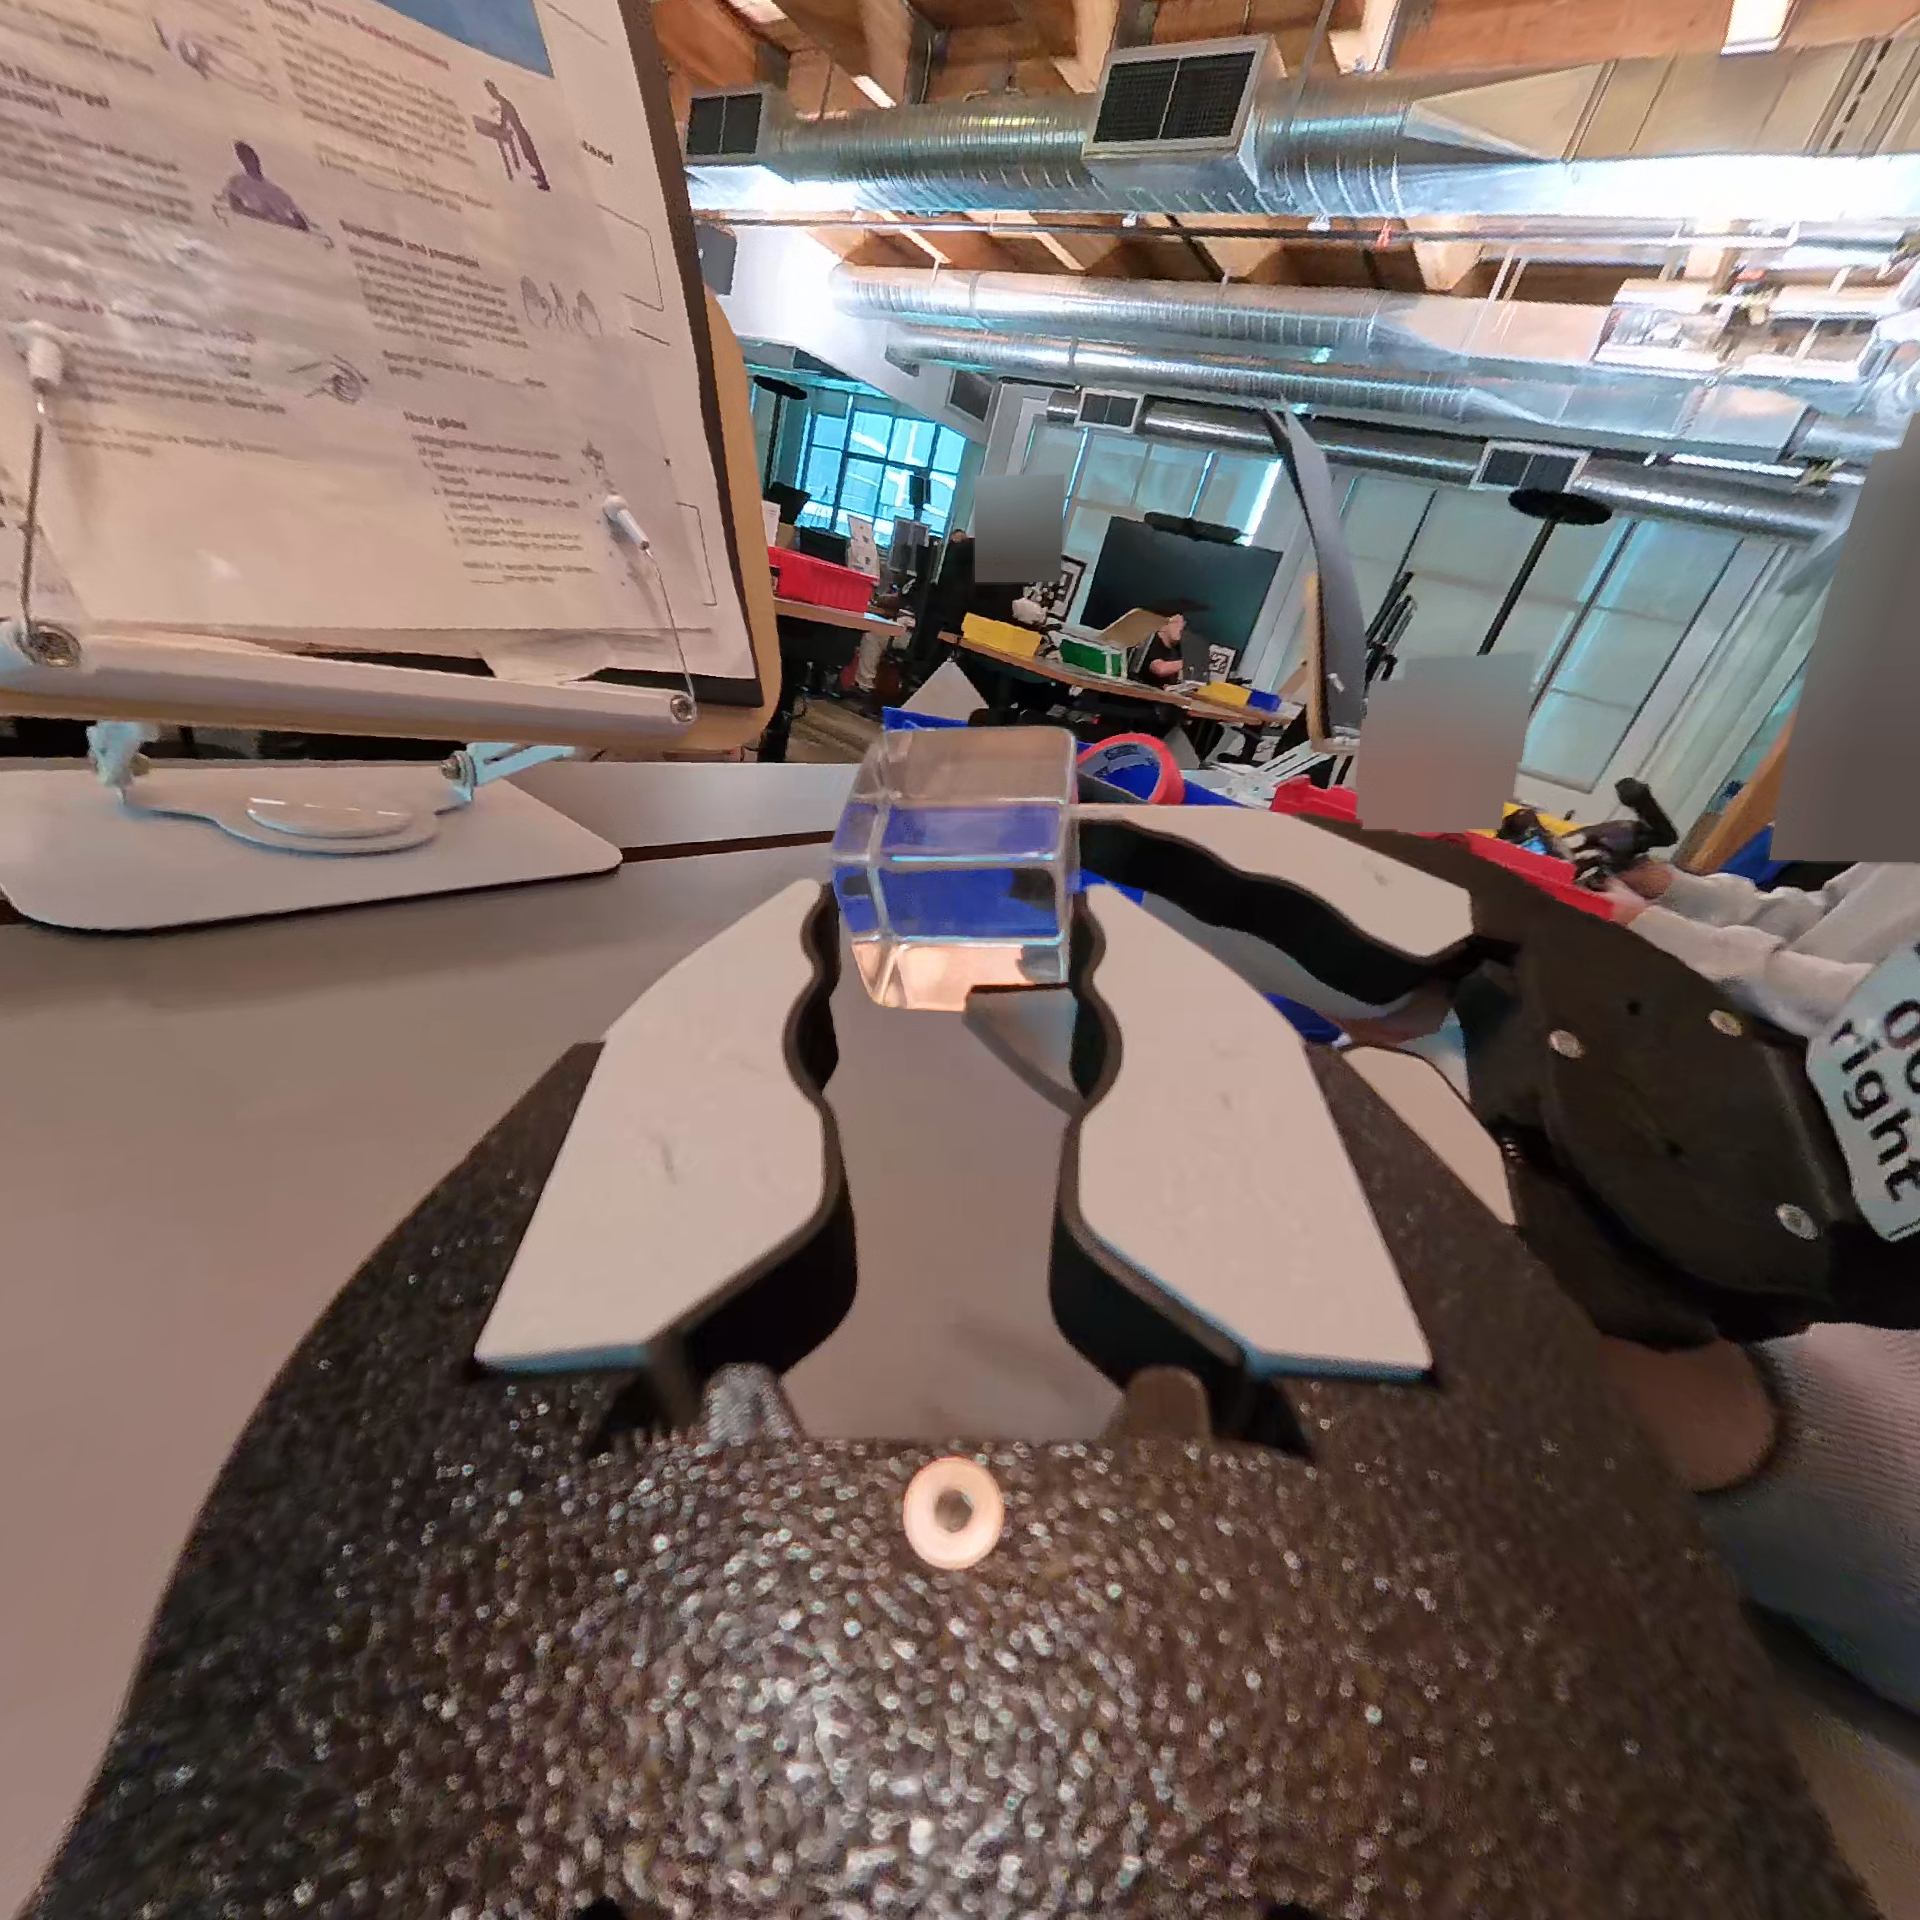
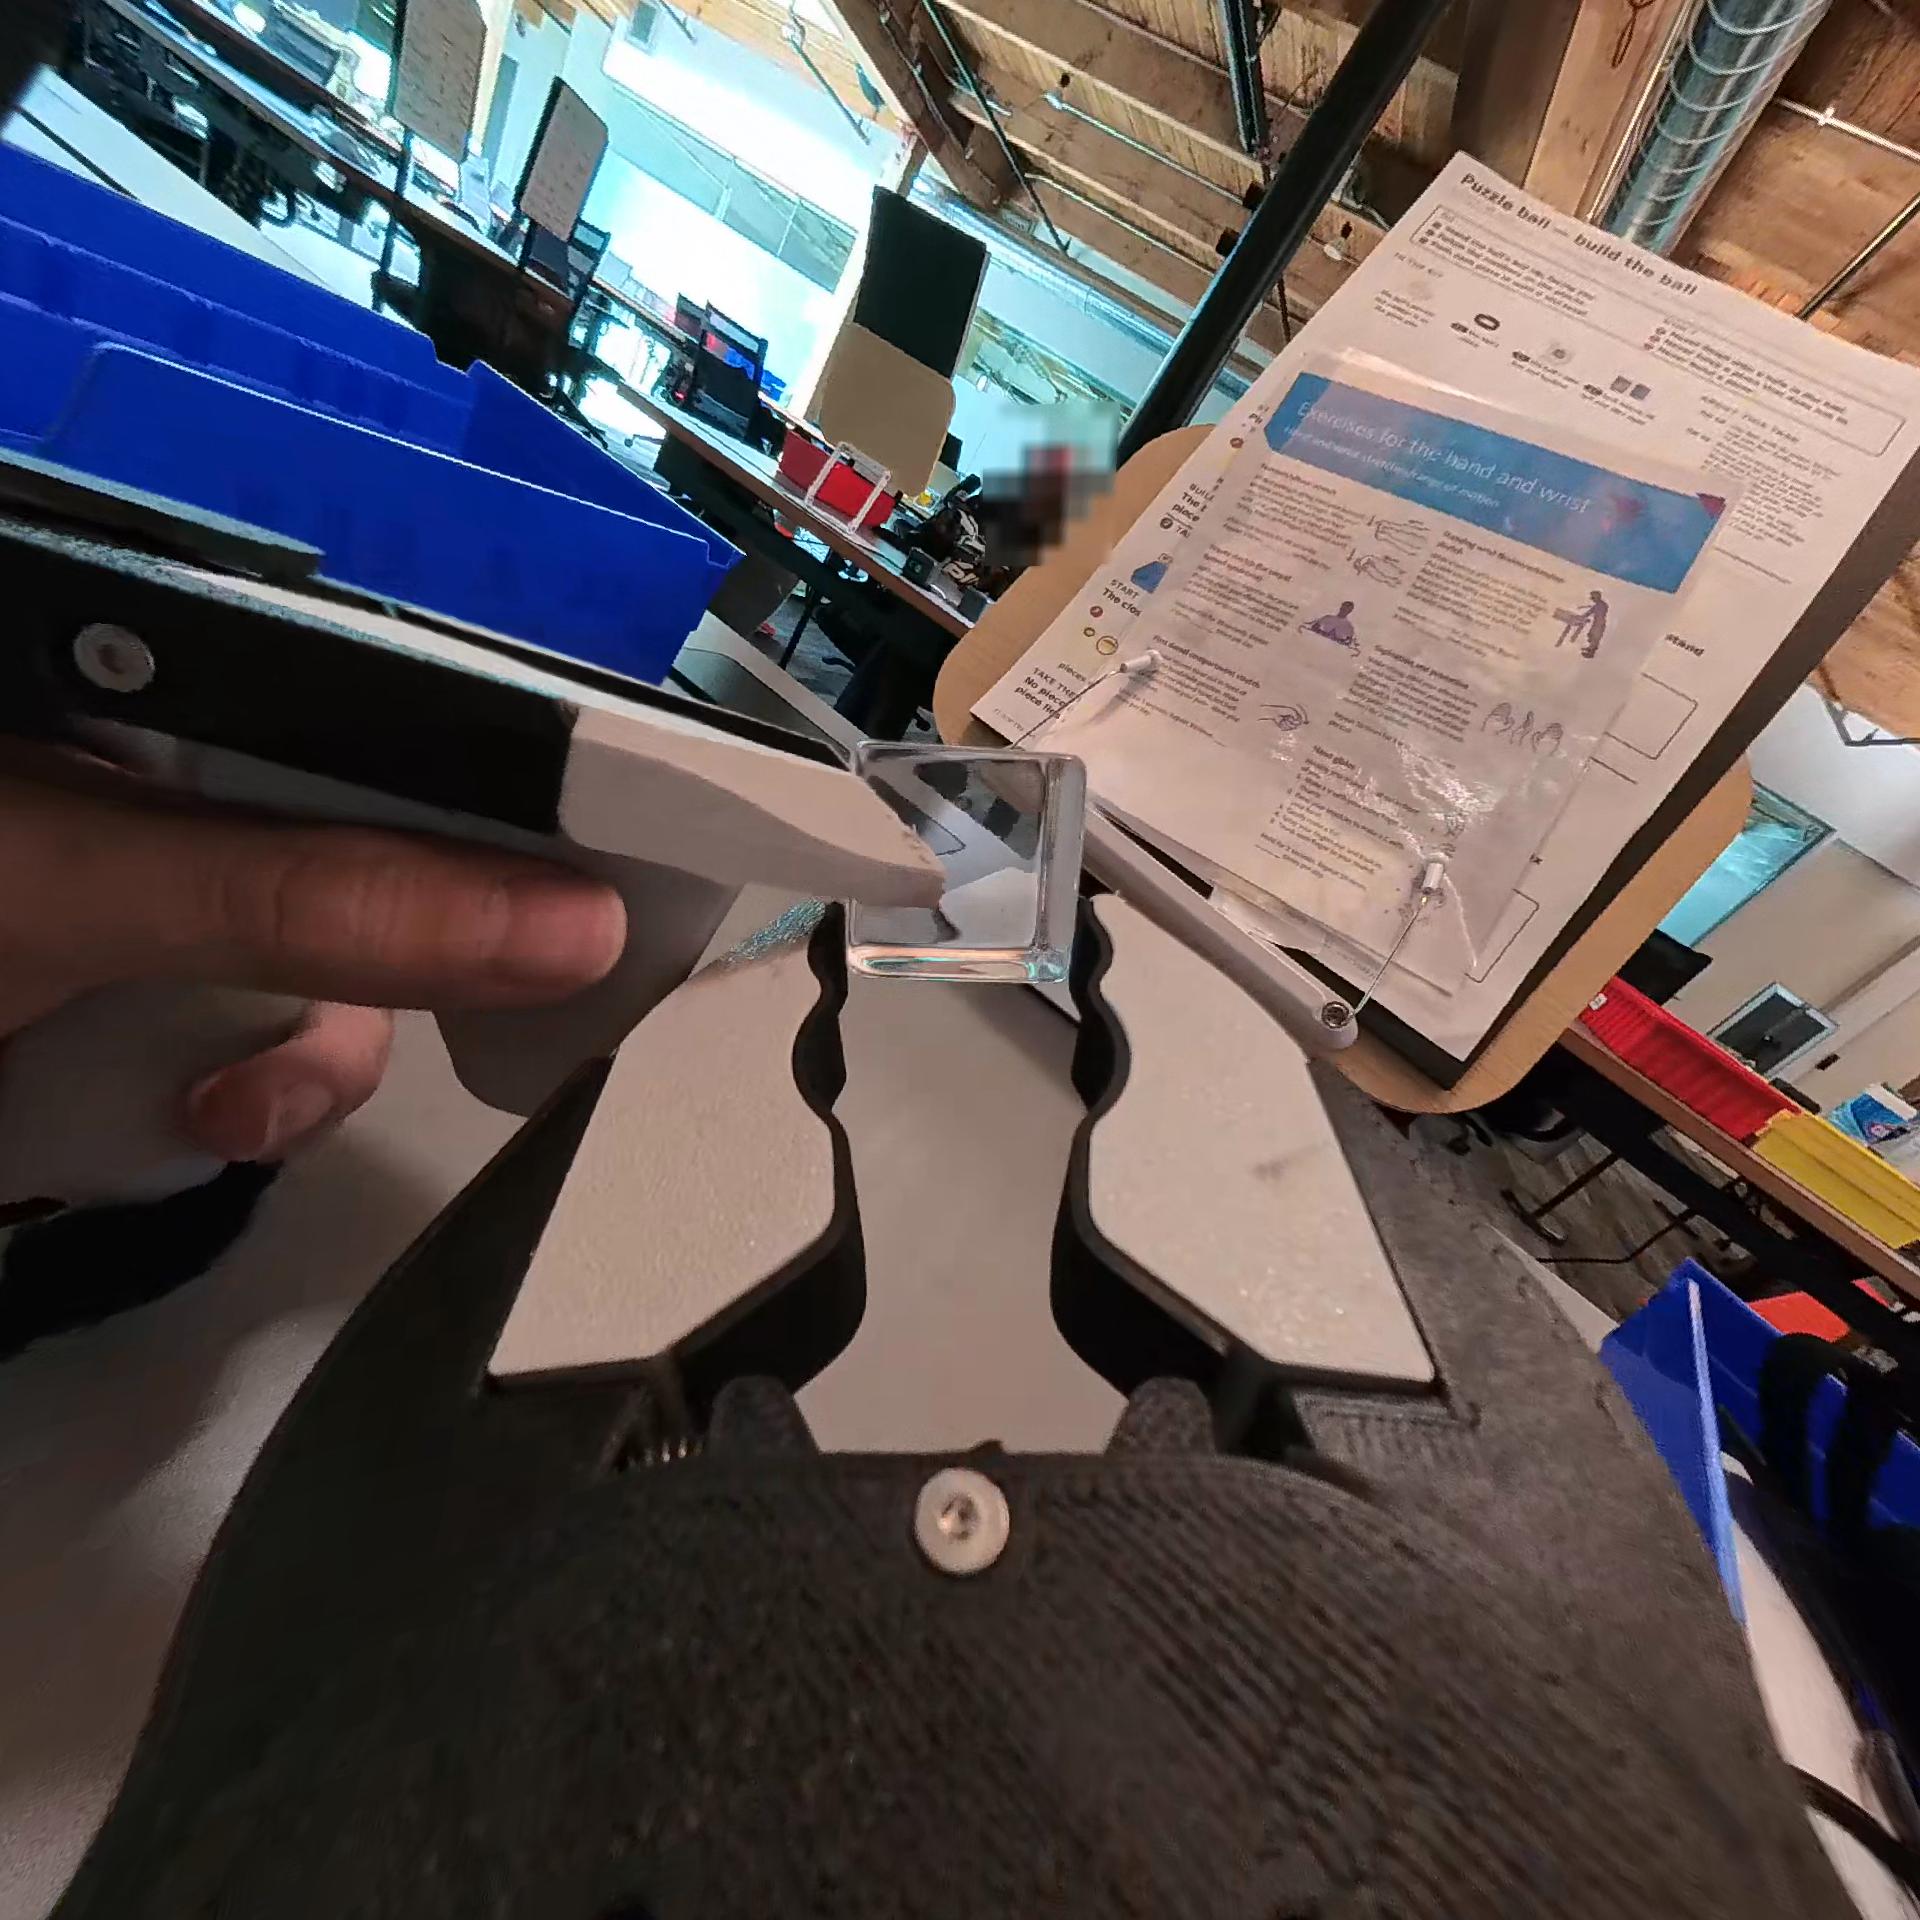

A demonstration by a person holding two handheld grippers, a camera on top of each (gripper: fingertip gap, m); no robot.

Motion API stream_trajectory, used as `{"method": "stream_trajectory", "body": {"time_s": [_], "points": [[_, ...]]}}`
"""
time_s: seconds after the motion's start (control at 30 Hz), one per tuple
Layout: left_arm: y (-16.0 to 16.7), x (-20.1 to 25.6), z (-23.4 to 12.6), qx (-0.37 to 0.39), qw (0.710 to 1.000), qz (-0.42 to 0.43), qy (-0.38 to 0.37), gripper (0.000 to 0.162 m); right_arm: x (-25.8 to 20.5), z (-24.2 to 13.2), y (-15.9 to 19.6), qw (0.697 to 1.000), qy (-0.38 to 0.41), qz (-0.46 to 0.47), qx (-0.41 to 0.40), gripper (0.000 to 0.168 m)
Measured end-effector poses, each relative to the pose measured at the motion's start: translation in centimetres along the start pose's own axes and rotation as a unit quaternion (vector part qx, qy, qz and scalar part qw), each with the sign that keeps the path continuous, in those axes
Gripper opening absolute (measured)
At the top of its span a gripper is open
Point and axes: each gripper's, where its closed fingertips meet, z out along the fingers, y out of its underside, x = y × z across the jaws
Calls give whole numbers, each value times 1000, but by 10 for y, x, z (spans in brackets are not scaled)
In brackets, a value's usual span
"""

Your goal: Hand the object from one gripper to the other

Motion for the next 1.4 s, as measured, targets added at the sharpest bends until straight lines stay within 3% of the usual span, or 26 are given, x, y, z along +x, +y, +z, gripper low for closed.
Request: {"method": "stream_trajectory", "body": {"time_s": [0.23, 0.37, 0.43, 0.57, 0.67, 0.77, 0.83, 1.0, 1.13, 1.2, 1.27, 1.4], "points": [[3, -1, 0, -14, 998, -46, 49, 42, -6, 0, 3, 999, -28, 15, 4, 42], [-6, -5, -5, -17, 993, -62, 104, 42, -16, -8, -7, 986, -132, 86, 57, 48], [-13, -4, -11, -24, 985, -74, 156, 42, -11, -16, -14, 963, -191, 172, 81, 61], [-8, 13, -34, -75, 948, -68, 301, 42, -11, -30, -21, 877, -329, 337, 93, 62], [1, 23, -41, -101, 935, -38, 338, 42, -28, -36, -18, 848, -386, 356, 72, 60], [3, 34, -43, -102, 927, -25, 360, 42, -46, -42, -20, 838, -421, 342, 60, 55], [6, 38, -44, -109, 923, -13, 368, 42, -47, -40, -21, 853, -406, 321, 65, 44], [3, 38, -43, -94, 929, 8, 359, 41, -47, -36, -18, 878, -385, 277, 63, 44], [-3, 17, -24, -65, 966, 5, 248, 42, -20, -17, -9, 947, -237, 207, 55, 44], [-3, 8, -14, -57, 981, -2, 187, 54, -3, -9, 1, 976, -148, 160, 26, 44], [0, 9, -7, -52, 987, -16, 154, 58, 8, -5, 7, 985, -92, 146, 9, 43], [9, 12, 4, -65, 989, -81, 105, 61, 3, -2, 9, 993, -62, 99, -4, 43]]}}
